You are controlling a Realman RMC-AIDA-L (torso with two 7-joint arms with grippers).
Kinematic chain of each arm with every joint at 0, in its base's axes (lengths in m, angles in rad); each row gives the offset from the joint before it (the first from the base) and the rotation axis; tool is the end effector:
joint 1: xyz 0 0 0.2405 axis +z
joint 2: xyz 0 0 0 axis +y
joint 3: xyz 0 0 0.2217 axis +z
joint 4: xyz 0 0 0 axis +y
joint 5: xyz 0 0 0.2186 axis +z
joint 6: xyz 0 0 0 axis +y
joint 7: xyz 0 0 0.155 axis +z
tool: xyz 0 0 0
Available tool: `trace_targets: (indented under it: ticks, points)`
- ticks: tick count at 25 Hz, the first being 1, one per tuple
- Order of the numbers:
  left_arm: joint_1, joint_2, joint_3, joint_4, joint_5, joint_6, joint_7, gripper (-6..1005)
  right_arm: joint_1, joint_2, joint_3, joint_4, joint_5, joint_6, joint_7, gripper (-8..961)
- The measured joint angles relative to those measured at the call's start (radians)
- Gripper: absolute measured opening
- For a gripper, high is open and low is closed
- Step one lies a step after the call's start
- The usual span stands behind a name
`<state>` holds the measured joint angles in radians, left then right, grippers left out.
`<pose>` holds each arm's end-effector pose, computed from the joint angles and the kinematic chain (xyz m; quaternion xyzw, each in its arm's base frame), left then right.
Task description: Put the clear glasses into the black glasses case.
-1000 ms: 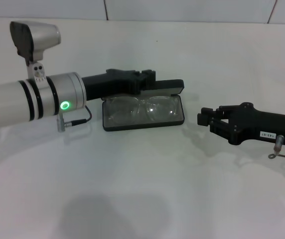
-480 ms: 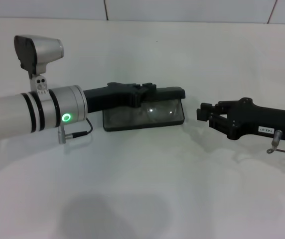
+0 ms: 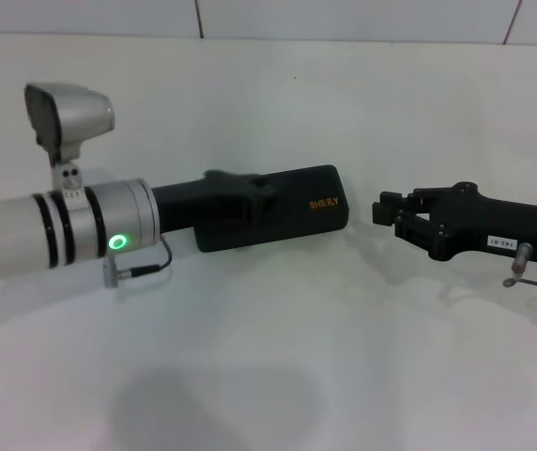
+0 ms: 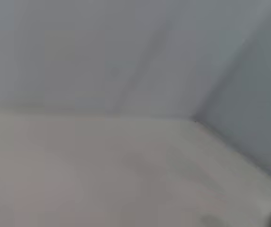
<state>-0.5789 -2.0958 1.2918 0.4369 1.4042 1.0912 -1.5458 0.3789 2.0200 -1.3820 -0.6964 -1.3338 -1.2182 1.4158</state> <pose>-0.2100 0.3466 -0.0762 -0.8829 -0.3666 -0.2607 0.1345 0.2183 0.3277 -0.0281 -0.9140 0.2491 0.2798 0.1560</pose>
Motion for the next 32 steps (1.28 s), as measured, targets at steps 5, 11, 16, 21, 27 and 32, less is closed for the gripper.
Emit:
trace_targets:
  ticks: [5, 11, 16, 21, 27, 32]
  points:
    - [0.138, -0.001, 0.013, 0.224, -0.086, 0.259, 0.27, 96, 0.0, -0.001, 0.001, 0.0, 0.0, -0.012, -0.003, 272]
    - [0.271, 0.009, 0.055, 0.332, -0.163, 0.349, 0.428, 136, -0.004, -0.009, 0.027, -0.002, 0.005, -0.123, -0.087, 278]
    - [0.334, 0.025, 0.052, 0.338, -0.142, 0.387, 0.425, 309, -0.001, -0.03, 0.07, -0.021, -0.021, -0.294, -0.201, 284]
    - [0.367, 0.038, 0.04, 0.323, -0.112, 0.469, 0.395, 416, 0.0, -0.033, 0.131, -0.058, -0.026, -0.335, -0.196, 289]
    - [0.368, 0.045, 0.028, 0.326, -0.029, 0.479, 0.335, 566, 0.01, -0.017, 0.132, -0.093, -0.092, -0.331, -0.199, 577]
    - [0.369, 0.037, 0.028, 0.328, 0.015, 0.48, 0.345, 762, 0.012, -0.006, 0.126, -0.093, -0.104, -0.326, -0.218, 770]
